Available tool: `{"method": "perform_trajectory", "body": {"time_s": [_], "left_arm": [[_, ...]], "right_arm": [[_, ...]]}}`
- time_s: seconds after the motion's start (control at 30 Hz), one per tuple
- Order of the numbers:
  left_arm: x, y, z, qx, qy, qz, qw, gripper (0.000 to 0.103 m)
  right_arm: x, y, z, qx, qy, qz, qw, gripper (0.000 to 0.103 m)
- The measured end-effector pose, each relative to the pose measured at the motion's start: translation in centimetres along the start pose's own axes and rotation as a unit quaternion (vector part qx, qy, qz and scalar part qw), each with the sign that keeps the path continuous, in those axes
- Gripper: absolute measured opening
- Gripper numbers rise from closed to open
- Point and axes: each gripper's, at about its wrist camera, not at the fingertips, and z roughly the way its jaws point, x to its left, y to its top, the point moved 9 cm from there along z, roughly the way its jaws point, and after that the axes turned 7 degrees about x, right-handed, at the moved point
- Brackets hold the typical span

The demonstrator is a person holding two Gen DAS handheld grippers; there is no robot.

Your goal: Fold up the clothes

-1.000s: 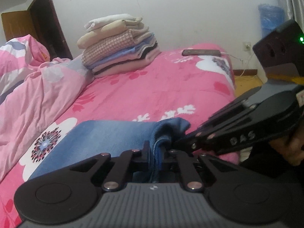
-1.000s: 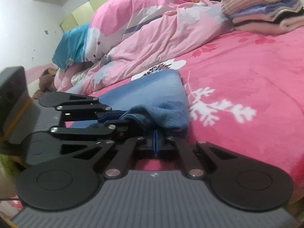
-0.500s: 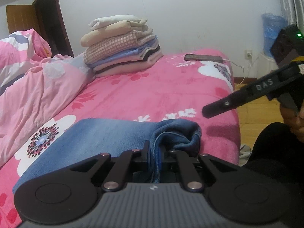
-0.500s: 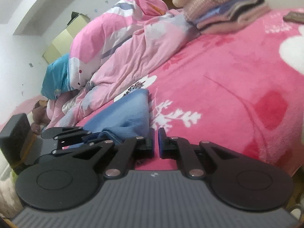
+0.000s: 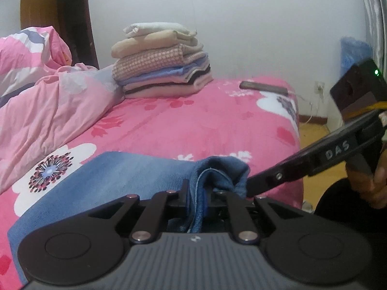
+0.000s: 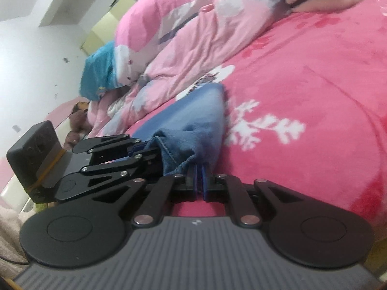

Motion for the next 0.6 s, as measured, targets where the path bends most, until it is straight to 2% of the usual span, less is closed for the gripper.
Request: {"method": "perform_trajectory", "body": {"time_s": [0.17,0.27,0.5,0.53,0.6], "left_arm": [[0.5,0.3,-0.5,-0.013,-0.014,-0.023,0.9996,0.008],[0.5,0.1,-0.4,-0.017,-0.006,-0.015,0.9997,0.007],[0.9,0.1,-0.6,-0.022,-0.006,-0.019,0.9996,0.008],[1.0,0.2,-0.7,-0.021,-0.007,-0.021,0.9995,0.01],[1.2,0.0,-0.8,-0.01,0.0,-0.015,0.9998,0.028]], "right_arm": [[1.3,0.5,1.6,0.016,0.018,-0.019,1.0,0.004],[1.3,0.8,2.9,0.028,0.02,-0.017,0.999,0.003],[1.2,0.0,2.6,0.019,0.021,0.007,1.0,0.003],[1.4,-0.2,2.3,0.02,0.021,0.004,1.0,0.003],[1.4,-0.5,2.2,0.021,0.019,0.004,1.0,0.004]]}}
